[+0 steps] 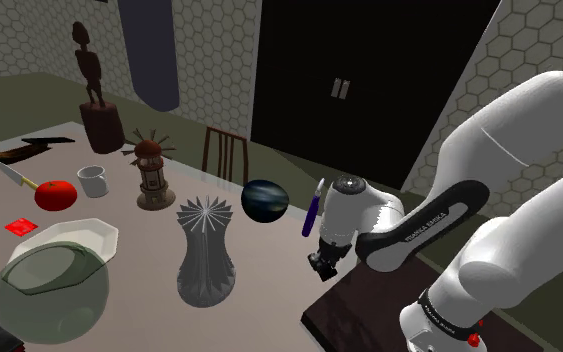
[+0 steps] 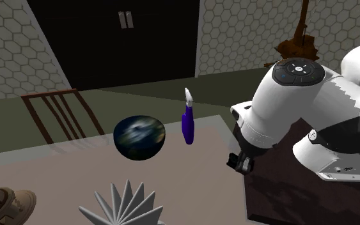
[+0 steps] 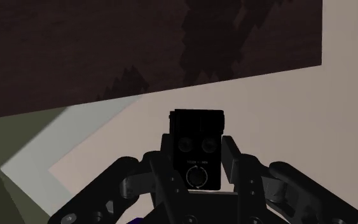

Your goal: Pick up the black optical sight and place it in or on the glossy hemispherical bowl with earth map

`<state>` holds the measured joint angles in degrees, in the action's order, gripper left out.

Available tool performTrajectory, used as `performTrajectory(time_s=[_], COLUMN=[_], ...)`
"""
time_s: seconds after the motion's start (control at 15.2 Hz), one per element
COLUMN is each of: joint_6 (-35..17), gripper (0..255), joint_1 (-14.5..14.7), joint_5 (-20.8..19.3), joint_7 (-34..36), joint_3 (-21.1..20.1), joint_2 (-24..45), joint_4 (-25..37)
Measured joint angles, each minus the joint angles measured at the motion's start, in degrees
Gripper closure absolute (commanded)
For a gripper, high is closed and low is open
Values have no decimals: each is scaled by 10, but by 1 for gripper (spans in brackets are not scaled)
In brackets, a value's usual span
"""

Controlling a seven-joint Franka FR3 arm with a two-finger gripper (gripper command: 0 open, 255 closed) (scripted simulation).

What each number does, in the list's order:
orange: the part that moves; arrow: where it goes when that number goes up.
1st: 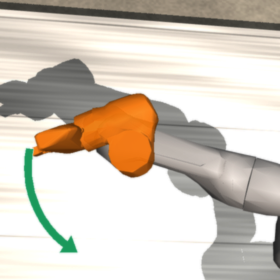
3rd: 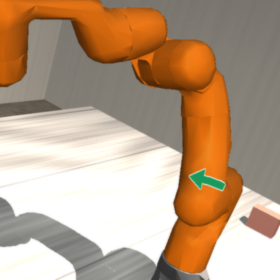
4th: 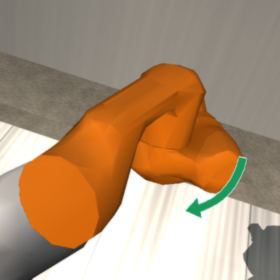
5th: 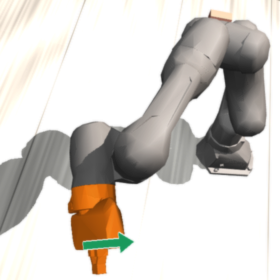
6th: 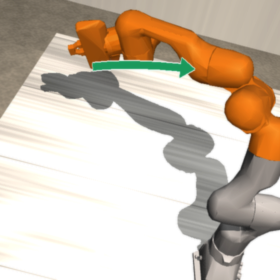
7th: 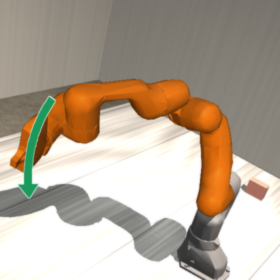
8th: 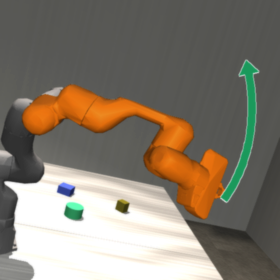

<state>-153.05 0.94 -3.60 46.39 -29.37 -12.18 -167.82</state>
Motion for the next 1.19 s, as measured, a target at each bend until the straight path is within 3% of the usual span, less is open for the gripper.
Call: performTrajectory(time_s=[0.53, 1.19], joint_6=[96, 209], gripper=[255, 255], joint_1=[50, 74], joint_5=[68, 90], joint_7=[-55, -83], joint_3=[33, 61], joint_2=[-96, -184], joint_4=[5, 31])
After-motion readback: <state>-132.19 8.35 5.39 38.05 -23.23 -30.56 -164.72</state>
